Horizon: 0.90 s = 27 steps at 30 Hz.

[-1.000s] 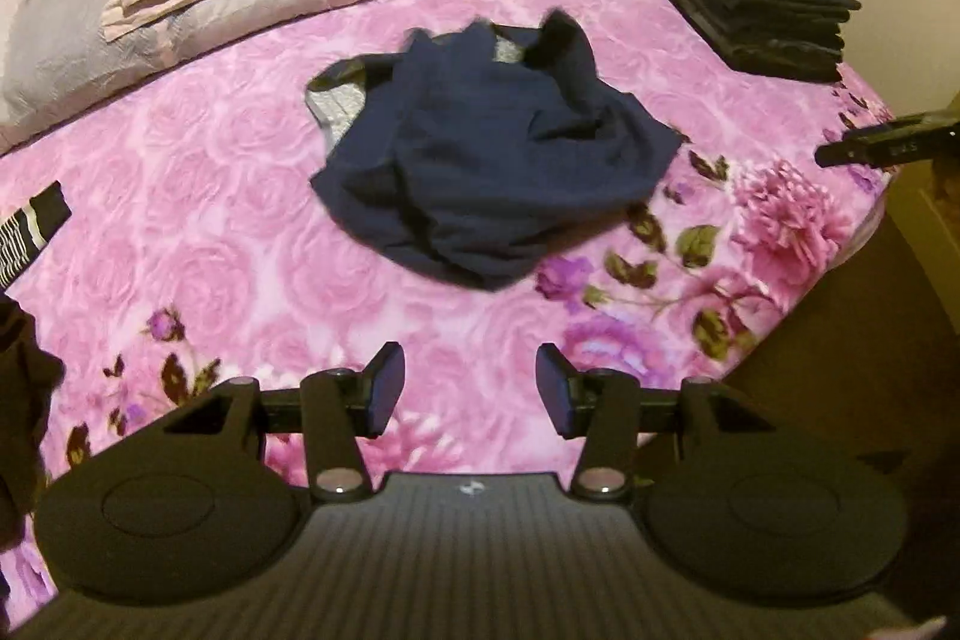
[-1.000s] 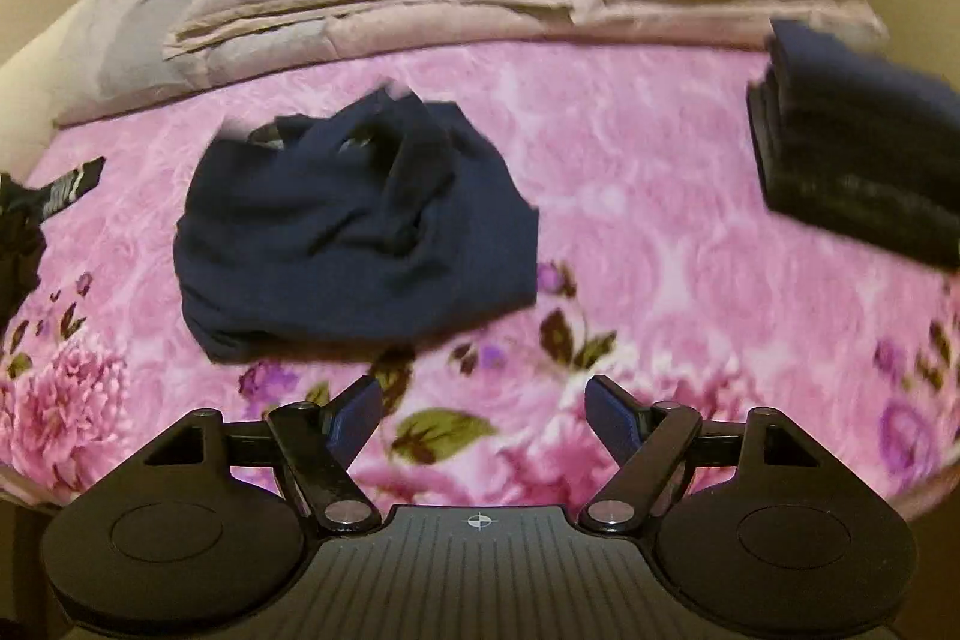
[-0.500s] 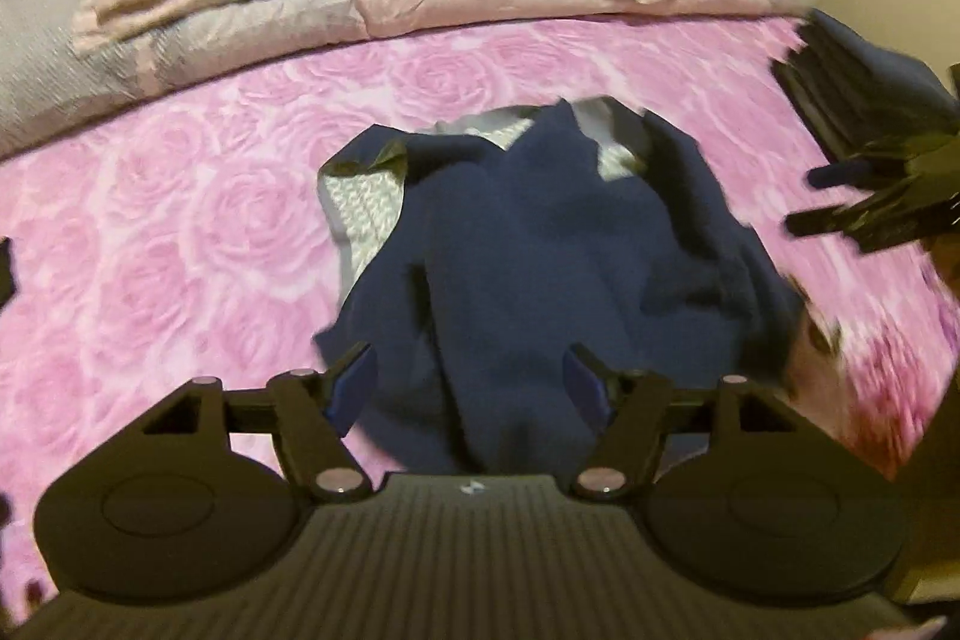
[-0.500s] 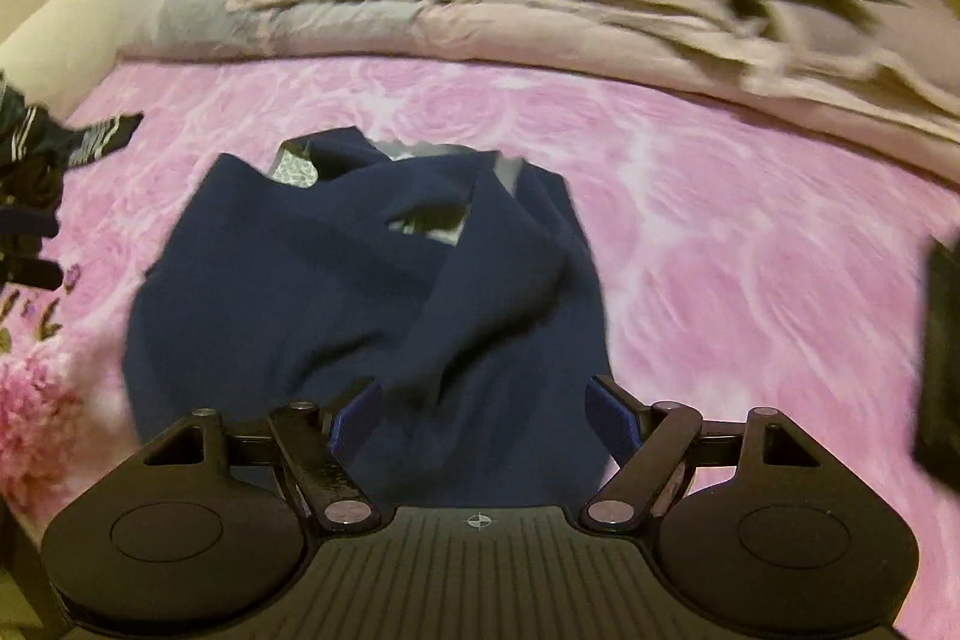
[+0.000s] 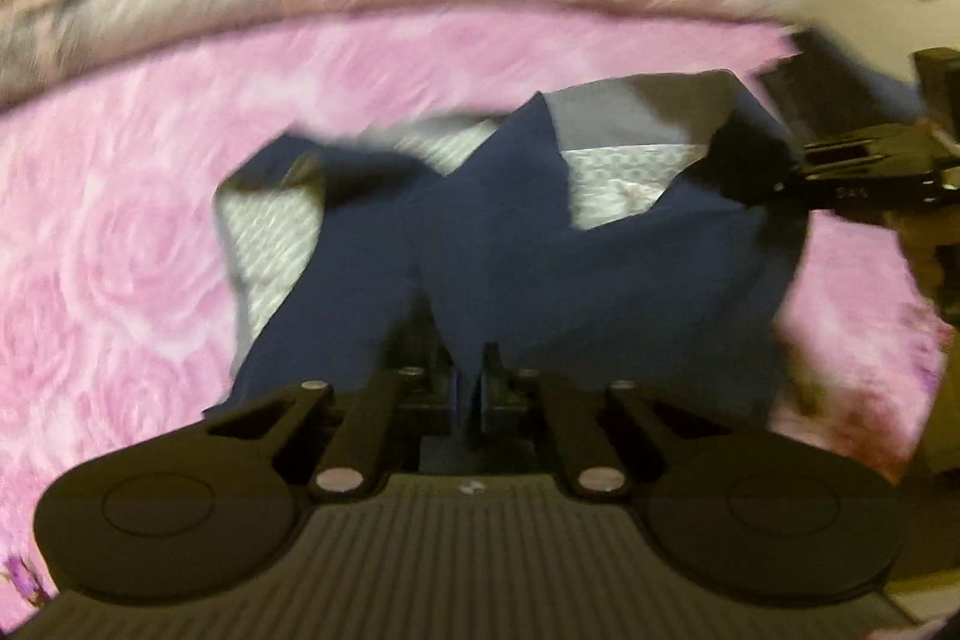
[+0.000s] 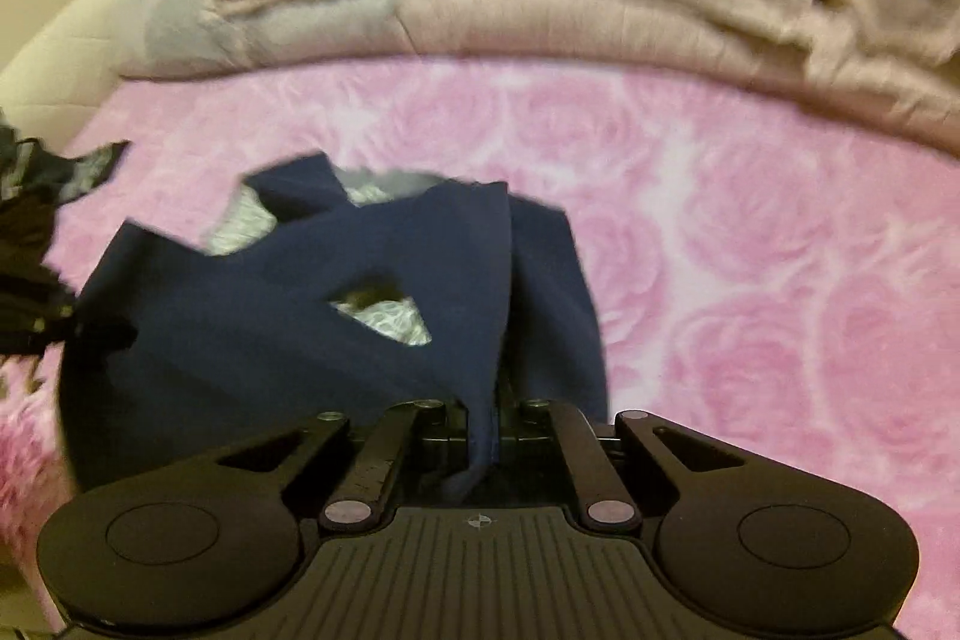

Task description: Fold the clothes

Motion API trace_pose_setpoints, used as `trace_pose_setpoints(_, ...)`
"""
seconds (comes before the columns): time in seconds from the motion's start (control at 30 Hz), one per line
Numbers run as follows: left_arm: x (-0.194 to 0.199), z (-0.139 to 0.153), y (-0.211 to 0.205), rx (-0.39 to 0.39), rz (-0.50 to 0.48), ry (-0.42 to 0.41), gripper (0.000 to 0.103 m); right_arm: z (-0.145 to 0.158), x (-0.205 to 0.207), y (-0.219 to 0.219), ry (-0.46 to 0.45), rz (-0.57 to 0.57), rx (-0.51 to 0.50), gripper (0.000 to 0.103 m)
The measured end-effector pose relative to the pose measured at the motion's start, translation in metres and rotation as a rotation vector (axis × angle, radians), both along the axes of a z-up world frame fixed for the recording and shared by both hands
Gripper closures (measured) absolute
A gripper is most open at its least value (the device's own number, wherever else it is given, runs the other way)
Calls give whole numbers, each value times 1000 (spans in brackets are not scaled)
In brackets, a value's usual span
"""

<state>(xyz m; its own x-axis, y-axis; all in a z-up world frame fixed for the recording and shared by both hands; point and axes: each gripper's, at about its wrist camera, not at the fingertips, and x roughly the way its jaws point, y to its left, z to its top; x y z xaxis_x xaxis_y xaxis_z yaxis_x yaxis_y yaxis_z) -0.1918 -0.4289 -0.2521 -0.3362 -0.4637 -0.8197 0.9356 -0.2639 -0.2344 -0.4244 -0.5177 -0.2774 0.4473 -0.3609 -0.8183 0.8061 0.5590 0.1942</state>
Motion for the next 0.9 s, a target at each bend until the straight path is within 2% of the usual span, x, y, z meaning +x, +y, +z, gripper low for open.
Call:
trace_pose_setpoints(0.13, -23, 48, 82, -72, -176, 5, 100, 52, -27, 79, -27, 59, -26, 100)
trace_pose_setpoints(0.2, -33, 58, 132, -63, -231, 11, 100, 68, -33, 126, -33, 127, -13, 100)
trace_pose_setpoints(0.27, -39, 53, 174, 4, -250, 22, 99, 72, -37, 177, -11, 184, -4, 100)
trace_pose_setpoints(0.37, -42, 48, 229, 84, -262, 28, 98, 58, -38, 237, 71, 213, 15, 100)
trace_pose_setpoints(0.5, -35, 44, 285, 147, -244, 16, 93, 26, -31, 285, 184, 225, 143, 99)
trace_pose_setpoints(0.57, -25, 47, 292, 136, -214, 11, 76, 14, -22, 294, 286, 222, 159, 99)
trace_pose_setpoints(0.6, -21, 47, 290, 128, -201, -3, 73, 10, -20, 298, 333, 212, 151, 98)
trace_pose_setpoints(0.63, -17, 47, 286, 120, -190, -16, 72, 10, -20, 298, 345, 190, 135, 93)
trace_pose_setpoints(0.67, -16, 45, 276, 111, -187, -29, 70, 11, -20, 298, 351, 167, 118, 70)
trace_pose_setpoints(0.7, -16, 43, 267, 102, -183, -41, 68, 14, -22, 294, 332, 133, 107, 31)
trace_pose_setpoints(0.73, -16, 41, 257, 92, -179, -54, 61, 18, -25, 290, 309, 97, 97, 19)
trace_pose_setpoints(0.8, -23, 32, 231, 78, -174, -71, 55, 22, -33, 279, 252, 52, 90, 17)
trace_pose_setpoints(0.9, -51, 12, 186, 64, -192, -90, 52, 9, -37, 258, 244, 13, 118, 17)
